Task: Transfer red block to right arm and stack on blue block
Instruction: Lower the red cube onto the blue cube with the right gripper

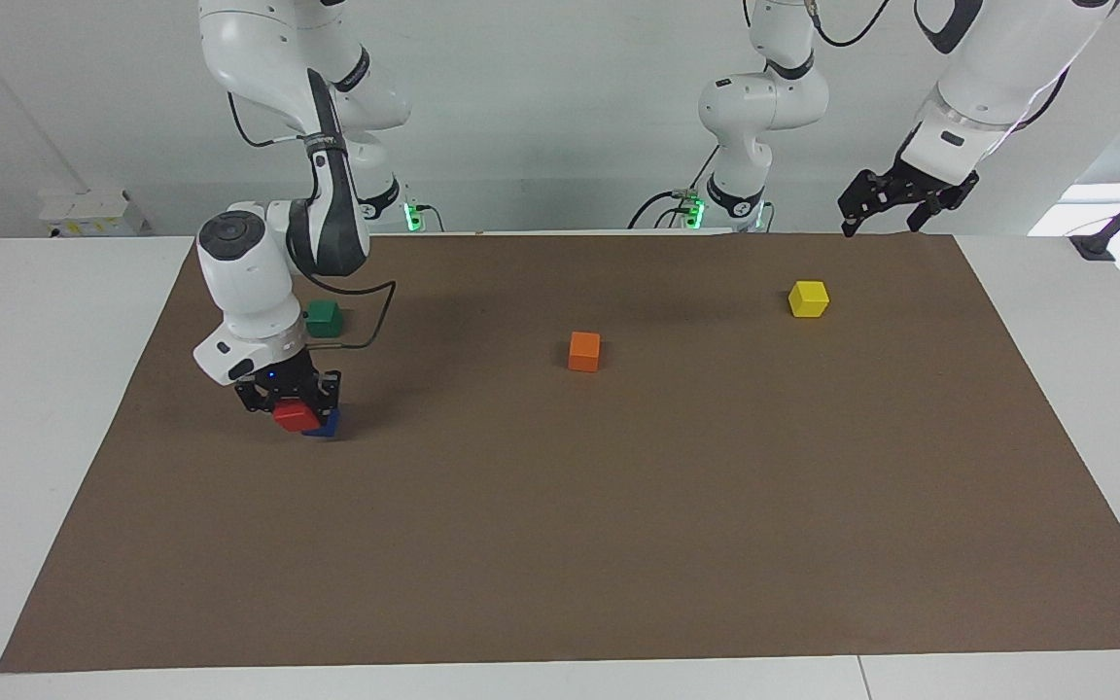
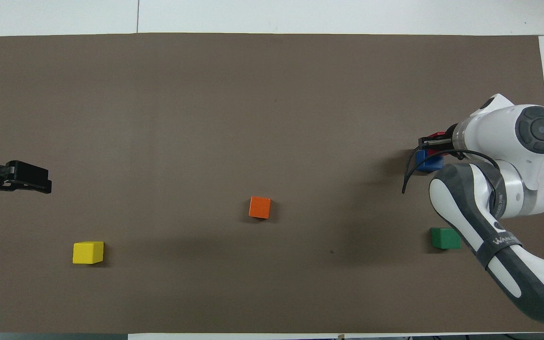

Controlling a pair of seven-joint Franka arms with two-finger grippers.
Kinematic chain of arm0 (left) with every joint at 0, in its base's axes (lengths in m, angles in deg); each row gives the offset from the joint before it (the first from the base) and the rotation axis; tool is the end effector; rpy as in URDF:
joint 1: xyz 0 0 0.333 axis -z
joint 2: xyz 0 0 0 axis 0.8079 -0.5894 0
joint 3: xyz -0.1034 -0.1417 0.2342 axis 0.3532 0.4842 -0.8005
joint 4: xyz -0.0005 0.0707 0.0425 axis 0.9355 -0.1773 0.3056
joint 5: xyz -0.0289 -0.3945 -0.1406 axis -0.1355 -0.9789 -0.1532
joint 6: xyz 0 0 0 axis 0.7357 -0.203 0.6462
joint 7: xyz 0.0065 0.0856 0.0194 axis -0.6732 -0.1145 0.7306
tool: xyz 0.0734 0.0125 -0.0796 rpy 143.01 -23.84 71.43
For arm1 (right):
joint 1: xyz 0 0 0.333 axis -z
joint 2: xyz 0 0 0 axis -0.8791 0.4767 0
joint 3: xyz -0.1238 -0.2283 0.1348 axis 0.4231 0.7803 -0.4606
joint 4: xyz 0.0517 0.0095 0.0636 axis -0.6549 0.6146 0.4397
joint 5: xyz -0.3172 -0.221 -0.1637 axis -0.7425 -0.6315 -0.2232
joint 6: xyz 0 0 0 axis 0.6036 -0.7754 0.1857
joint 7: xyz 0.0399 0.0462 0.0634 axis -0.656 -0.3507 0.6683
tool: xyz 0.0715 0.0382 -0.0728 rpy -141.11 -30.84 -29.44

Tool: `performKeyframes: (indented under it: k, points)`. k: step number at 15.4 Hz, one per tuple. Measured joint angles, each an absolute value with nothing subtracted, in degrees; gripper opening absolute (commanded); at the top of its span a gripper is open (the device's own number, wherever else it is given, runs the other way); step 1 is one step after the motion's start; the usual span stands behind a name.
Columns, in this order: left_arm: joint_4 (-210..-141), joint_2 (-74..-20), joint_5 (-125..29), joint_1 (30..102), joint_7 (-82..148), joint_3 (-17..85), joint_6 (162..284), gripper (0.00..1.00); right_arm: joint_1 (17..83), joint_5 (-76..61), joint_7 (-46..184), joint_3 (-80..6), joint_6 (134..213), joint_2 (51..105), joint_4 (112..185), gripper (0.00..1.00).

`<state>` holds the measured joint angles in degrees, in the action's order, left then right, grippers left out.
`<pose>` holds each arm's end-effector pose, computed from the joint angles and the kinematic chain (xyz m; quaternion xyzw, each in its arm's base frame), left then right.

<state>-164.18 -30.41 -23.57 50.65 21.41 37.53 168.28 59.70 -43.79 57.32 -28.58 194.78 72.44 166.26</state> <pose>0.5340 -0.0383 0.5858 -0.9977 -0.0036 0.0681 0.0047 0.5989 0.0069 0.3043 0.9968 0.0123 0.0703 0.0361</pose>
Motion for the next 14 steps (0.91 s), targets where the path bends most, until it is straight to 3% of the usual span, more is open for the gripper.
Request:
performKeyframes:
  k: [5,10,14]
  points:
    - [-163.95,-33.87,-23.57,50.66,21.42,37.20,168.27,1.00,60.03,-43.79,55.08,-28.49,194.78,72.80,166.56,0.00]
    - [-157.83,-38.48,-23.57,50.66,21.43,37.25,167.76,1.00,60.74,-43.79,53.56,-28.50,194.80,72.98,167.25,0.00]
    - [-156.68,-39.32,-23.57,50.66,21.58,37.24,167.25,1.00,60.28,-43.79,51.31,-28.61,194.80,72.98,167.31,0.00]
